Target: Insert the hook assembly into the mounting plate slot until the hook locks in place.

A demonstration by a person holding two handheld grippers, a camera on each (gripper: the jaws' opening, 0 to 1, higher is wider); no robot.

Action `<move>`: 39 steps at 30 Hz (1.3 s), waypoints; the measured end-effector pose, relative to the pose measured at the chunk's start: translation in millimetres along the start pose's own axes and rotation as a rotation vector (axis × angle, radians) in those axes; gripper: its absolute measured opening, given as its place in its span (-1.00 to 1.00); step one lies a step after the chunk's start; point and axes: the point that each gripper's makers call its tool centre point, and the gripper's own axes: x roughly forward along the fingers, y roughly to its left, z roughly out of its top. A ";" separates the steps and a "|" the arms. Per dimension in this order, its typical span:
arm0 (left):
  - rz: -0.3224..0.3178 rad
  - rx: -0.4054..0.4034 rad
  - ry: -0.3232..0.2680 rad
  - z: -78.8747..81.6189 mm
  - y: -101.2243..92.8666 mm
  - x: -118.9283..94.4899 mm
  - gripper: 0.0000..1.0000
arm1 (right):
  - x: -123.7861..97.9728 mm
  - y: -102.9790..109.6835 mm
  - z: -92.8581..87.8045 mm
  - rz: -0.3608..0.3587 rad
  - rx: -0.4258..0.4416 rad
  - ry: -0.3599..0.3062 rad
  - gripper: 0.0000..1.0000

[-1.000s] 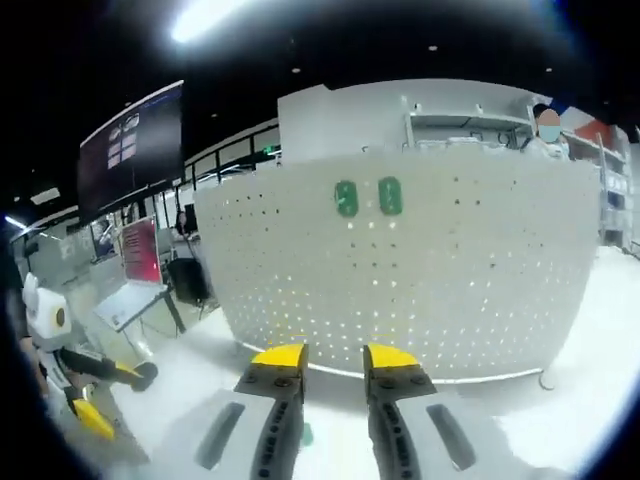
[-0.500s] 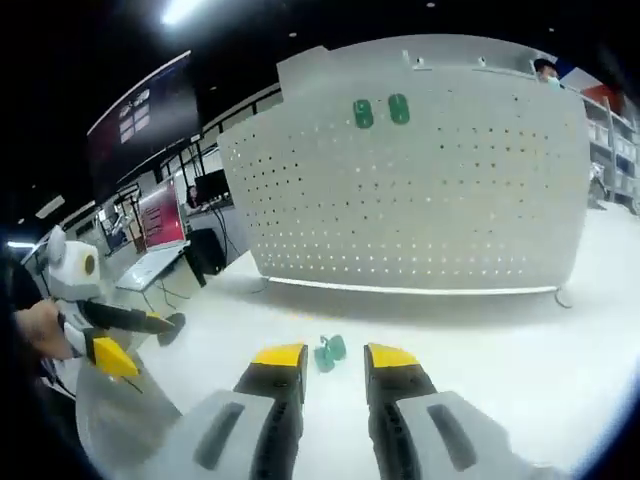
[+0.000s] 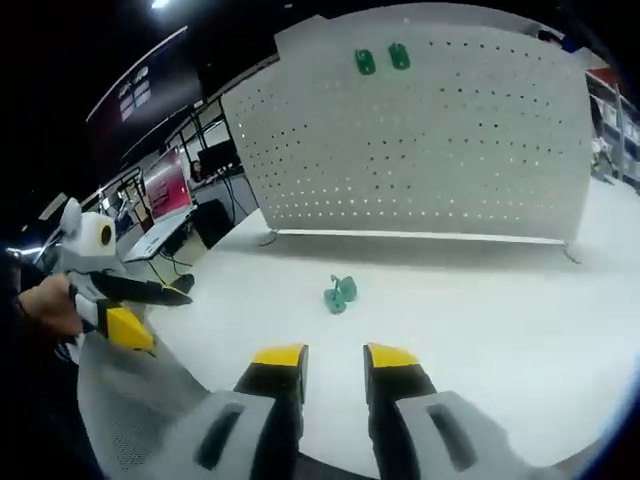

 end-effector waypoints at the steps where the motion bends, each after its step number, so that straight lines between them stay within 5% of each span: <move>1: -0.001 -0.010 0.002 -0.7 2.7 2.2 0.88 | 3.1 1.7 -1.7 0.005 -0.024 0.014 -0.62; 20: 0.033 -0.037 0.043 -1.8 31.7 5.1 0.84 | 99.9 -0.6 15.9 0.066 -0.144 0.119 -0.69; 39: 0.053 -0.070 0.062 -3.2 46.0 9.3 0.82 | 151.5 -14.7 29.4 0.046 -0.184 0.144 -0.81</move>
